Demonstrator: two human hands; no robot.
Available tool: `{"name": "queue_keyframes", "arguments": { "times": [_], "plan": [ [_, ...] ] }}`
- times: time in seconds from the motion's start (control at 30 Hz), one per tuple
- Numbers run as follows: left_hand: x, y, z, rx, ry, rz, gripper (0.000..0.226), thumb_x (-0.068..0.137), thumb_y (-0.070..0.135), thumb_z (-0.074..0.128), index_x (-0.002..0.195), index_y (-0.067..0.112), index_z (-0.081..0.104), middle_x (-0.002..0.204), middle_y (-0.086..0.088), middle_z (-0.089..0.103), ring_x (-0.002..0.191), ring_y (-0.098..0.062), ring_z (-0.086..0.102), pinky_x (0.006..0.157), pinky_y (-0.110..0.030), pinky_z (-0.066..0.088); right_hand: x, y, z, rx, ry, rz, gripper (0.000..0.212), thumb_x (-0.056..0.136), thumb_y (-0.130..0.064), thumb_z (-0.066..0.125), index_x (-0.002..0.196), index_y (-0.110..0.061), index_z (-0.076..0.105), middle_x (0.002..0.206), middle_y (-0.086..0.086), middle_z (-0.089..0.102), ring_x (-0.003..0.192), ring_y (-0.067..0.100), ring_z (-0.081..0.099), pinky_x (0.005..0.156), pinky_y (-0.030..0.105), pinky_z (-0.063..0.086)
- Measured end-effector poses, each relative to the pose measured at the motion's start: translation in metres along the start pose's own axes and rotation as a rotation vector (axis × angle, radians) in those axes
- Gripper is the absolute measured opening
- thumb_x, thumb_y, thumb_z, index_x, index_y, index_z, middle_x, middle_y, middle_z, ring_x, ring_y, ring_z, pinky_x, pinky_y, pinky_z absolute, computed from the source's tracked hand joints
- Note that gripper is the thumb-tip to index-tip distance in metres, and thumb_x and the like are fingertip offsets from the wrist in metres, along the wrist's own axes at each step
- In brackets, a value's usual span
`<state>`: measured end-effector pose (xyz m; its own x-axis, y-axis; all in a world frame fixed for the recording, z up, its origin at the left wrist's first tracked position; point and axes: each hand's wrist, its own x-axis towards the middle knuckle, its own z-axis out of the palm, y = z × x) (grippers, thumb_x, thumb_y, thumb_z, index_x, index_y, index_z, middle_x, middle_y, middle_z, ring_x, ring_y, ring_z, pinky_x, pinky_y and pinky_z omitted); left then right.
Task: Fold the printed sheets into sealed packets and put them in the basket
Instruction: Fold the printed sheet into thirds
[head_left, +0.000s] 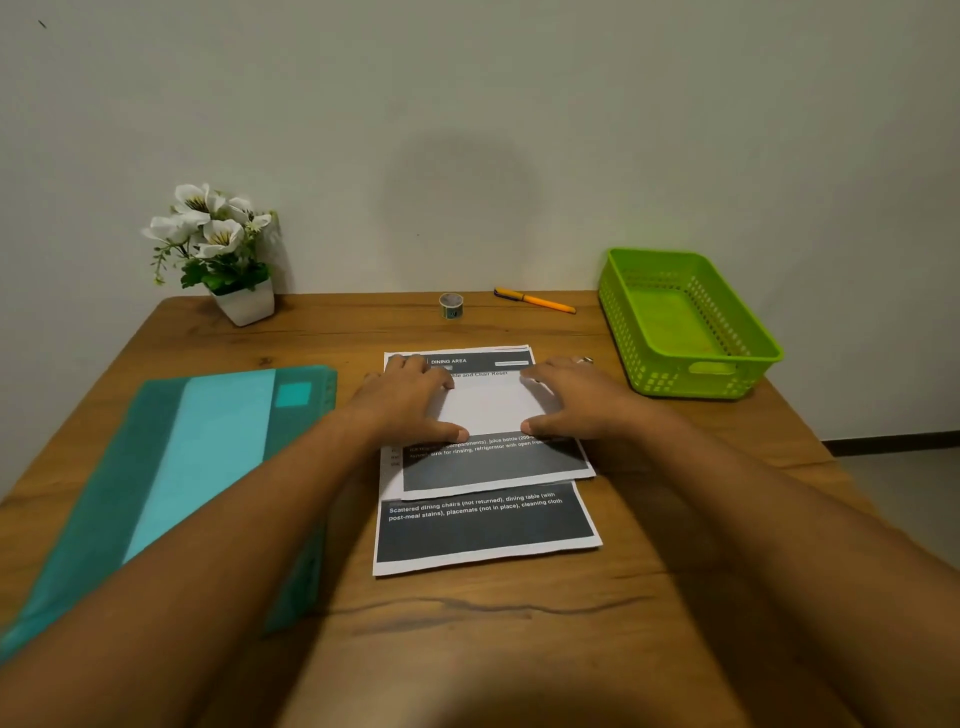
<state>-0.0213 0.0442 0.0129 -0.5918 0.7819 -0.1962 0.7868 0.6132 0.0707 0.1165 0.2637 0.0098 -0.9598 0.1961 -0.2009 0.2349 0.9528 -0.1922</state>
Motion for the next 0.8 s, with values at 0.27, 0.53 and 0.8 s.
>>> {"name": "queue_keyframes", "arguments": {
  "times": [0.27, 0.53, 0.8],
  "plan": [
    [-0.002, 0.001, 0.001, -0.059, 0.136, 0.032, 0.086, 0.071, 0.073, 0.076, 0.139, 0.03, 0.045, 0.14, 0.001, 0.047, 0.13, -0.022, 0.04, 0.104, -0.046, 0.04, -0.004, -0.014, -0.01, -0.091, 0.108, 0.003, 0.097, 0.076, -0.066, 0.079, 0.154, -0.025, 0.038, 0.154, 0.007, 0.045, 0.143, 0.032, 0.038, 0.117, 0.046, 0.03],
    [-0.01, 0.025, 0.01, 0.007, 0.311, 0.112, 0.079, 0.077, 0.062, 0.077, 0.141, 0.032, 0.04, 0.142, 0.003, 0.053, 0.131, -0.02, 0.045, 0.109, -0.044, 0.036, -0.007, -0.057, -0.003, -0.186, 0.222, -0.12, 0.083, 0.08, -0.065, 0.074, 0.143, -0.02, 0.044, 0.137, 0.006, 0.053, 0.126, 0.026, 0.053, 0.108, 0.048, 0.035],
    [-0.037, 0.001, 0.009, 0.028, 0.425, 0.116, 0.07, 0.081, 0.06, 0.075, 0.138, 0.029, 0.049, 0.138, 0.004, 0.057, 0.128, -0.021, 0.05, 0.102, -0.042, 0.034, -0.026, -0.031, -0.008, -0.237, 0.216, -0.102, 0.07, 0.085, -0.05, 0.076, 0.142, -0.024, 0.045, 0.135, 0.004, 0.065, 0.123, 0.026, 0.059, 0.104, 0.044, 0.034]
  ]
}}
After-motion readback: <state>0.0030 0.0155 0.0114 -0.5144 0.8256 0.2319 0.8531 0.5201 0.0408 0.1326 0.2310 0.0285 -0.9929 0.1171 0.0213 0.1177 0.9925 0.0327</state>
